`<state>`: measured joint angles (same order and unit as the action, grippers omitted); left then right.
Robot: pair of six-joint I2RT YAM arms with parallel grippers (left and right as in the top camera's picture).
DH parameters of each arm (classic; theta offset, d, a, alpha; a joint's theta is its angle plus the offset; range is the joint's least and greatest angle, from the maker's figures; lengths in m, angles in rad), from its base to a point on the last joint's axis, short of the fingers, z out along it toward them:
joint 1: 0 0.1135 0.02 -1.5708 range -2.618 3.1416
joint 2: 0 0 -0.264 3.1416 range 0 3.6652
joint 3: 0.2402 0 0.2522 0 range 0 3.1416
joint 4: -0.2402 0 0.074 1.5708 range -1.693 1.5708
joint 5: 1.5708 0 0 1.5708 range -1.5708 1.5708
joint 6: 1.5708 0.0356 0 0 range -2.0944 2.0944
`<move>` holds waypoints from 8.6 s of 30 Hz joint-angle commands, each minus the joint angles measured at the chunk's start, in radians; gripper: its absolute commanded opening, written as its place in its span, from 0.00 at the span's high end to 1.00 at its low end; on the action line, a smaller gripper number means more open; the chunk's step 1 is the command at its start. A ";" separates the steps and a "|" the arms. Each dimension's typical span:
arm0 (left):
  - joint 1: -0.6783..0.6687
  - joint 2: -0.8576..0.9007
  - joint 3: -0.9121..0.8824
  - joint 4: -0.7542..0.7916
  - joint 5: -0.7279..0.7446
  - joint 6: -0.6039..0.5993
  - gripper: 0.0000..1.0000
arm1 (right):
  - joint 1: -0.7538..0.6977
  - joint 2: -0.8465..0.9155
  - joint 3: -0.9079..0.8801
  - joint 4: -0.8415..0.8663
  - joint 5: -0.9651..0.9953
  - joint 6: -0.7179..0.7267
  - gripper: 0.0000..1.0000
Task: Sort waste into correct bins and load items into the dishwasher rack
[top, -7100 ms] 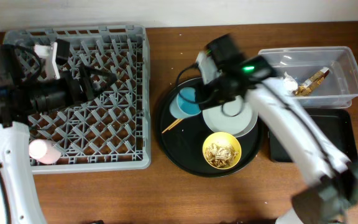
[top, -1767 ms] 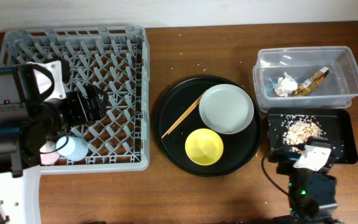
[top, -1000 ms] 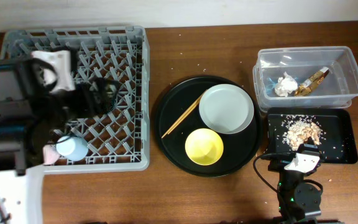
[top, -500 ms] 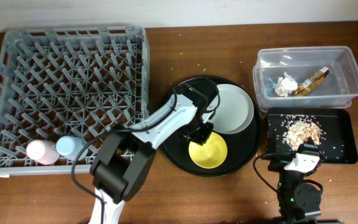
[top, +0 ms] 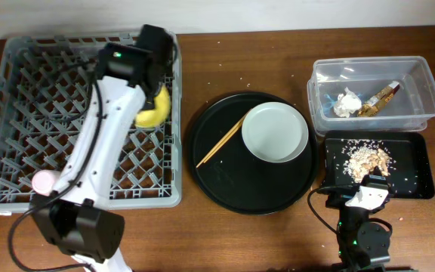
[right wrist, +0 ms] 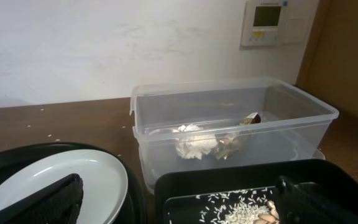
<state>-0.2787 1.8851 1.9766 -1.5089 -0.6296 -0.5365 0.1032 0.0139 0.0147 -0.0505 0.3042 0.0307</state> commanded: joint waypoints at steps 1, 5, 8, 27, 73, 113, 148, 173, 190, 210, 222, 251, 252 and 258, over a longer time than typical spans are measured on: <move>0.075 0.032 -0.087 0.074 -0.327 -0.108 1.00 | -0.006 -0.008 -0.009 0.001 -0.005 0.011 0.02; 0.085 0.034 -0.253 0.222 -0.467 -0.108 1.00 | -0.006 -0.008 -0.009 0.001 -0.005 0.011 0.02; 0.084 0.034 -0.372 0.329 -0.467 -0.108 1.00 | -0.006 -0.008 -0.009 0.001 -0.005 0.011 0.02; 0.117 0.049 -0.525 0.460 -0.342 -0.107 1.00 | -0.006 -0.008 -0.009 0.001 -0.005 0.011 0.02; 0.196 0.143 -0.517 0.443 -0.737 -0.099 1.00 | -0.006 -0.008 -0.009 -0.001 -0.005 0.011 0.01; -0.270 0.359 -0.076 0.565 0.842 0.092 1.00 | -0.006 -0.008 -0.009 -0.001 -0.005 0.011 0.02; -0.240 0.055 -0.023 0.340 0.563 0.444 0.42 | -0.006 -0.008 -0.009 -0.001 -0.005 0.011 0.02; -0.140 0.216 0.231 0.065 0.418 0.162 1.00 | -0.006 -0.008 -0.009 -0.002 -0.006 0.011 0.02; 0.018 0.239 0.057 0.190 0.642 0.305 0.48 | -0.006 -0.008 -0.009 -0.002 -0.005 0.011 0.01; -0.314 0.561 0.003 0.418 0.727 0.640 0.93 | -0.006 -0.008 -0.009 -0.002 -0.006 0.011 0.02; -0.049 0.424 0.595 -0.109 0.473 0.222 1.00 | -0.006 -0.008 -0.009 -0.001 -0.006 0.011 0.02; -0.288 -0.630 0.405 -0.179 0.340 0.359 0.00 | -0.006 -0.008 -0.009 -0.001 -0.005 0.011 0.02; -0.288 -0.702 0.375 -0.179 0.337 0.358 0.00 | -0.006 -0.008 -0.009 -0.002 -0.005 0.011 0.01; -0.275 -0.839 0.041 -0.129 0.112 0.166 0.00 | -0.006 -0.008 -0.009 -0.001 -0.005 0.011 0.01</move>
<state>-0.5640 1.0515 2.1620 -1.6783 -0.3958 -0.2523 0.1032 0.0109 0.0147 -0.0509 0.3000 0.0307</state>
